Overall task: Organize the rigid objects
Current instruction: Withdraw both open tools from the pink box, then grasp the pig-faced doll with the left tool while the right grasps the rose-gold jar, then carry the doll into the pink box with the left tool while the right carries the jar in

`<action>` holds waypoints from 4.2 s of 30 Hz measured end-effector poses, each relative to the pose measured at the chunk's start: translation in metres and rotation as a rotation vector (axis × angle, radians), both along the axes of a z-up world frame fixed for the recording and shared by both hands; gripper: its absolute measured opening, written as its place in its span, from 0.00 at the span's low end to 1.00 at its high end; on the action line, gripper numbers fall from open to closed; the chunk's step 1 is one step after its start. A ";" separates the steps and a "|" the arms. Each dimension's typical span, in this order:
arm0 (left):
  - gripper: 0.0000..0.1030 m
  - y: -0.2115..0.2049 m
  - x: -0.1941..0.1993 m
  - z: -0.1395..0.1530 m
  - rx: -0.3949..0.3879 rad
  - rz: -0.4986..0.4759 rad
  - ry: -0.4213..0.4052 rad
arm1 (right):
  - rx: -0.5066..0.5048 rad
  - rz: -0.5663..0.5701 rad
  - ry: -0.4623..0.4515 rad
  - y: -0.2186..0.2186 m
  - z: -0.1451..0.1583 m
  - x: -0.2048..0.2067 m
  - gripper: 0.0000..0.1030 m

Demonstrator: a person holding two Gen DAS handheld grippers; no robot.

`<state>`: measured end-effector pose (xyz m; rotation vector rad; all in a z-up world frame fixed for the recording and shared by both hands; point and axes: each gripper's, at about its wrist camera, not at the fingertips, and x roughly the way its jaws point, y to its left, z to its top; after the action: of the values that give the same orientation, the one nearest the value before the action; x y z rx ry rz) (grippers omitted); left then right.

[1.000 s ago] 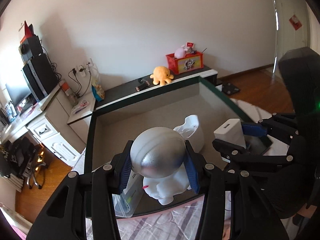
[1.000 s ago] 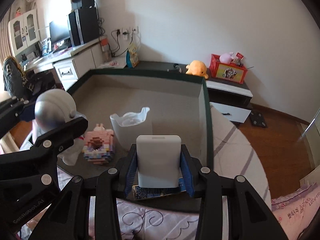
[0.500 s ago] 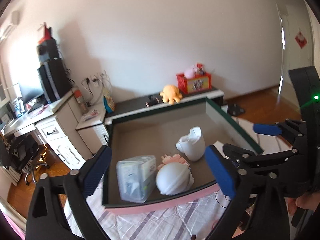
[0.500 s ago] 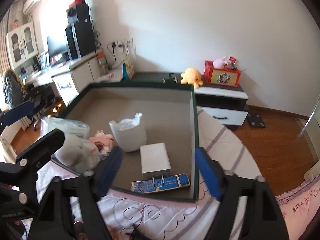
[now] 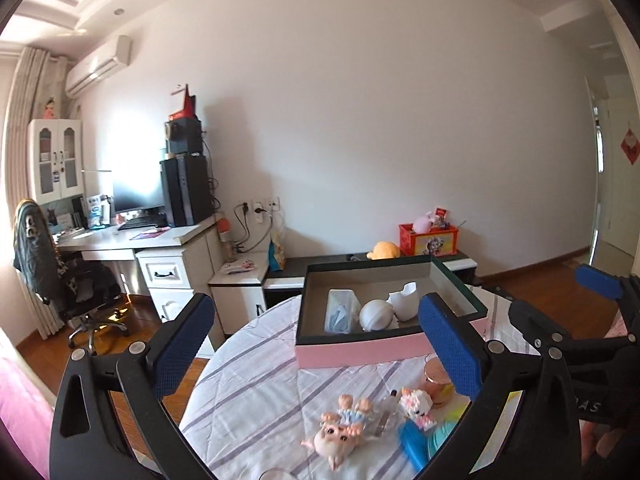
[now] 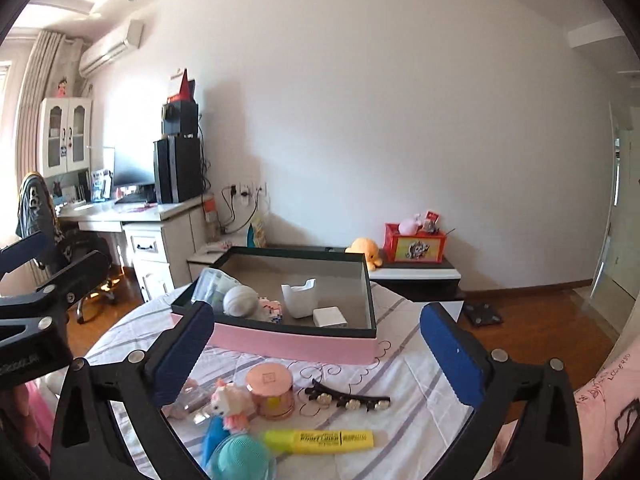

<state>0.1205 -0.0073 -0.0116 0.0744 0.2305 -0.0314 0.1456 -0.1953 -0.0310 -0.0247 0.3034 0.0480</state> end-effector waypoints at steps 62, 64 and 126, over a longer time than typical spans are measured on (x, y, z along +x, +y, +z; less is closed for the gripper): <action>0.53 0.021 0.095 -0.141 -0.072 -0.149 0.582 | 0.024 0.029 0.356 -0.005 -0.088 0.066 1.00; 0.53 0.024 0.096 -0.141 -0.083 -0.149 0.575 | -0.004 0.044 0.383 0.004 -0.088 0.078 1.00; 0.42 -0.056 0.223 -0.016 -0.024 -0.336 0.431 | -0.005 0.129 0.388 -0.015 -0.027 0.216 0.48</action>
<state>0.3433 -0.0637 -0.0275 0.0810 0.6468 -0.3872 0.3611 -0.2105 -0.0581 -0.0400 0.6895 0.1813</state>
